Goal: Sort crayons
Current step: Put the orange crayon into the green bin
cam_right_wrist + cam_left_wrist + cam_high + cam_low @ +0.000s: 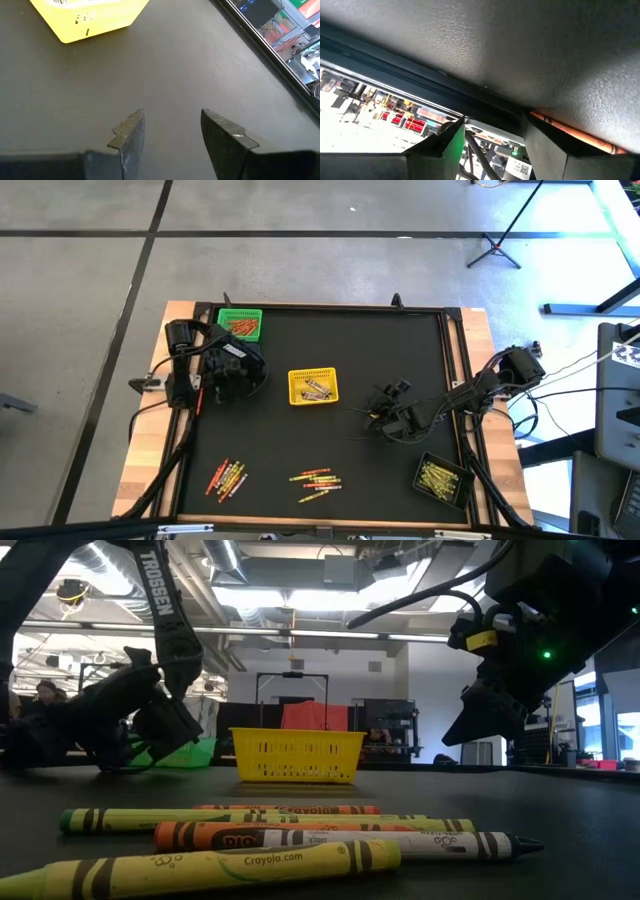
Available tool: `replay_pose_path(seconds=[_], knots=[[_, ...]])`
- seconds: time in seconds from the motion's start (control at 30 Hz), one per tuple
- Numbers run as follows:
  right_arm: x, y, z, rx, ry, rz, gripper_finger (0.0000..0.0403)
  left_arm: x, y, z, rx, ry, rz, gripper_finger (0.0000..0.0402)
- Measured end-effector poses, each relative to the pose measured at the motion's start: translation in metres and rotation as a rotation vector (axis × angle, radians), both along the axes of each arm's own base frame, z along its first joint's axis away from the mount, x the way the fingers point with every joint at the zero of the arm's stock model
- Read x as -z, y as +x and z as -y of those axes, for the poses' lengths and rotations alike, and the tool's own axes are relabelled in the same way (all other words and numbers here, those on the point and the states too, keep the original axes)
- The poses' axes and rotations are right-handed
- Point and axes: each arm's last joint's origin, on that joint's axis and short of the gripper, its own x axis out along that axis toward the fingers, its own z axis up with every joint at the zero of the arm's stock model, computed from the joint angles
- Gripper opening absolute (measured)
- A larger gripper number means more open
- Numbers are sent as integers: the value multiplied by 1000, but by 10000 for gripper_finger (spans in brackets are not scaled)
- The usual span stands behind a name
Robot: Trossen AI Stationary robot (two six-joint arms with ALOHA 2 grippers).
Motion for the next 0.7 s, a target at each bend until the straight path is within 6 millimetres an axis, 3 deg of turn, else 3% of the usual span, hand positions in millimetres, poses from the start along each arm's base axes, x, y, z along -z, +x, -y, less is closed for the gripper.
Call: replay_pose_path(seconds=[0.23, 0.43, 0.7], knots=[[0, 0, 0, -2, -1, -2, 192, -5, 10, 12, 16, -81, 70, 178], [0, 0, 0, -14, -11, -15, 192, -29, 25, 35, -21, -196, 244, 178], [0, 1, 0, -14, -7, -8, 192, -48, 19, 36, 67, 58, 168, 178]])
